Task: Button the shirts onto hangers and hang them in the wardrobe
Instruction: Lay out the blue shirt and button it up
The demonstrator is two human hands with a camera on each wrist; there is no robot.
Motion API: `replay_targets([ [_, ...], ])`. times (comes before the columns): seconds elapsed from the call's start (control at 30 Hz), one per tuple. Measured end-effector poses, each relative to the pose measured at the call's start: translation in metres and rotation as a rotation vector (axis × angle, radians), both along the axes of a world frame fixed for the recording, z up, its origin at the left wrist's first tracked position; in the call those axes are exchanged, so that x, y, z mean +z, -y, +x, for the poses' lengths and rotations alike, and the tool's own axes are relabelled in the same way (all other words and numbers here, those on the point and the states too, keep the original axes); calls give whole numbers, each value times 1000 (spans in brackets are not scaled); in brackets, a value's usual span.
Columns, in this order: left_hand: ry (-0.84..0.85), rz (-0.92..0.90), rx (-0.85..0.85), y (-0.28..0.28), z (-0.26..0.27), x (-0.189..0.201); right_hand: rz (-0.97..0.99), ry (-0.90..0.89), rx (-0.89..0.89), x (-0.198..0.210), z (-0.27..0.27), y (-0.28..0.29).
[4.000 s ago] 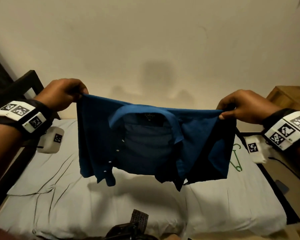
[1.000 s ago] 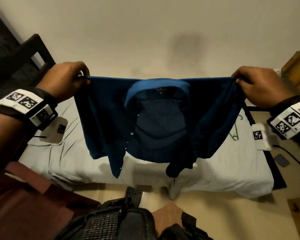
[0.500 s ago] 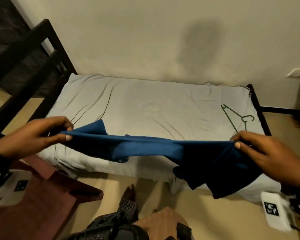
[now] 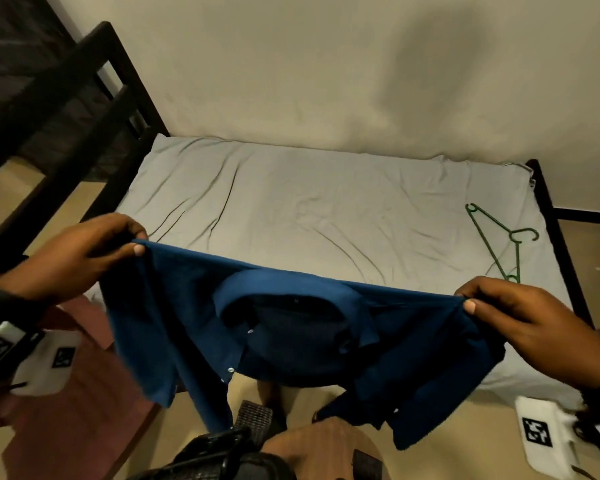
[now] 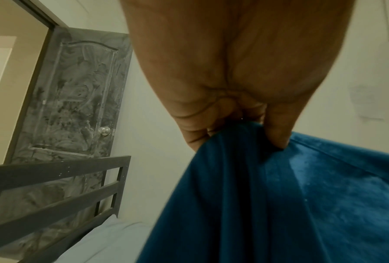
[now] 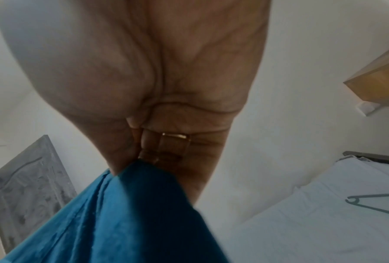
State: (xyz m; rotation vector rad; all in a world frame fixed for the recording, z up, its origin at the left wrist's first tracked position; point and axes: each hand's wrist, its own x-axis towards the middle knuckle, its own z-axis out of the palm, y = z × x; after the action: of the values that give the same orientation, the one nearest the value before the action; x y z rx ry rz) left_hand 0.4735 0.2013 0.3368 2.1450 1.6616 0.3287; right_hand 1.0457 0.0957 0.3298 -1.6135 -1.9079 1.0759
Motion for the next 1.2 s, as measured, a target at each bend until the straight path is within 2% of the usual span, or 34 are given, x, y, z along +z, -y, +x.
replay_targets([
  [0.13,-47,-39,37,-32,29,-19,-45,53,-33,-29,2,-42],
  [0.3,-136,-98,102,-99,47,-52,-36,90,-107,-65,5,-124],
  [0.43,-243,-220,202,-188,57,-91,-30,146,-161,-94,11,-216],
  [0.63,-218,-335,184,-353,78,-176,-135,339,-201,-157,22,-366],
  [0.8,-280,-368,69,-490,117,-269,-216,512,-210,-239,42,-494],
  [0.93,-301,-310,95,-582,143,-353,-185,598,-244,-332,58,-590],
  [1.1,-365,-280,91,-666,159,-451,-168,701,-276,-443,77,-694],
  [1.2,-412,-267,61,-693,160,-497,-173,744,-272,-489,80,-742],
])
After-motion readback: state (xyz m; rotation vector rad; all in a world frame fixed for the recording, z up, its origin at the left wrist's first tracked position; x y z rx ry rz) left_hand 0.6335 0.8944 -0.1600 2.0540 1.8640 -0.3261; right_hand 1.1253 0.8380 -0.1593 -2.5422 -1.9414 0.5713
